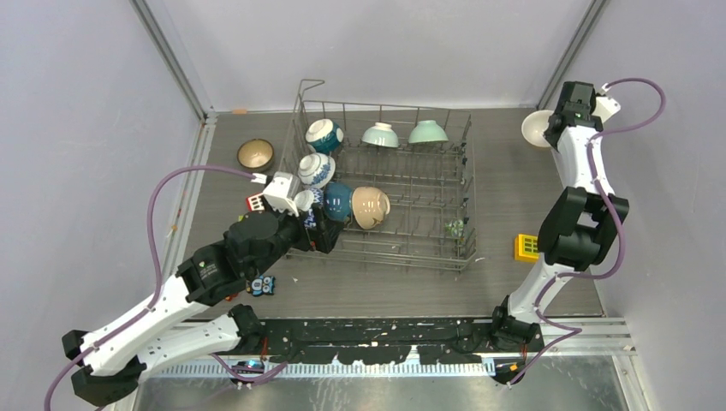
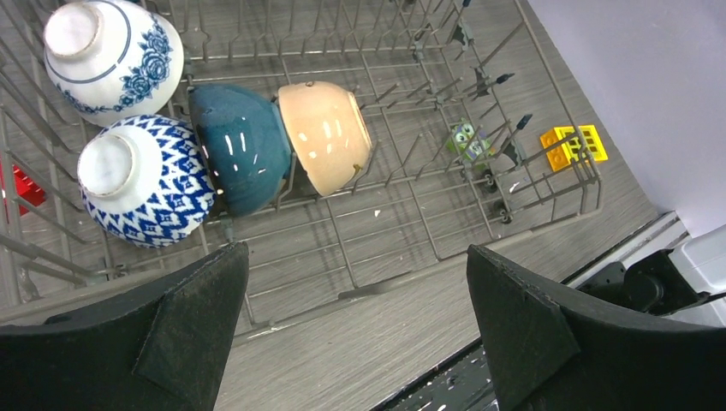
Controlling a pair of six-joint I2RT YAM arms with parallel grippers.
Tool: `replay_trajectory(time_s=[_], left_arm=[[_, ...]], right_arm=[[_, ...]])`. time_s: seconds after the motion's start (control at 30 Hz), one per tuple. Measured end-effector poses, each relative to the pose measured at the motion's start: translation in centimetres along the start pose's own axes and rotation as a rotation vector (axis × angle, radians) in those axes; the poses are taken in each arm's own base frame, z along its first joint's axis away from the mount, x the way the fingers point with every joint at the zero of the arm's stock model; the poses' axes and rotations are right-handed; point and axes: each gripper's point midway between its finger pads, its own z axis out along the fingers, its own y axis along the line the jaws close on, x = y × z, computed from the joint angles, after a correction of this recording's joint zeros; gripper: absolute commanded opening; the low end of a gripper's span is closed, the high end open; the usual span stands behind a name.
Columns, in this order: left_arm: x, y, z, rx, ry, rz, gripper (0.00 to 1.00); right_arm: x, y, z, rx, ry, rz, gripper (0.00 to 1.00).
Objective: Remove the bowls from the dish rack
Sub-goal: Place the bowl at the center of the board.
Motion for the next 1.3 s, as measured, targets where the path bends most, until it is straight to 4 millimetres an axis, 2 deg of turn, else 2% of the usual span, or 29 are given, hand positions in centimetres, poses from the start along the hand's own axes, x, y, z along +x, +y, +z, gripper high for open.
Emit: replay_trajectory(time_s=[0.1,0.27,0.47,1.13,1.3], left_arm=[[0.5,0.1,0.2,-0.003,0.014,0.005,1.00],[0.8,0.1,0.4,-0.004,0.023,0.008,1.00],[1.3,0.3,0.6,-0.010,0.033,0.012,1.00],[2.2,0.3,1.7,-0.026,0.062,0.016,1.00],[2.4,0.3,1.9,-0.028,0.066,0.018,1.00]], right_arm=[[1.0,0.3,1.3,-0.008,0.022,-0.037,0.01],[4.0,1.1,3.9,-0.032,0.102,-0.082,0.01],[6.6,1.3,5.6,-0.039,0.174,-0.108,0.01],[9.7,0.9,9.0,-0.037,0.246,-0.111,0.01],[9.8,1.0,9.0,-0.043,0.251,-0.107,0.12]])
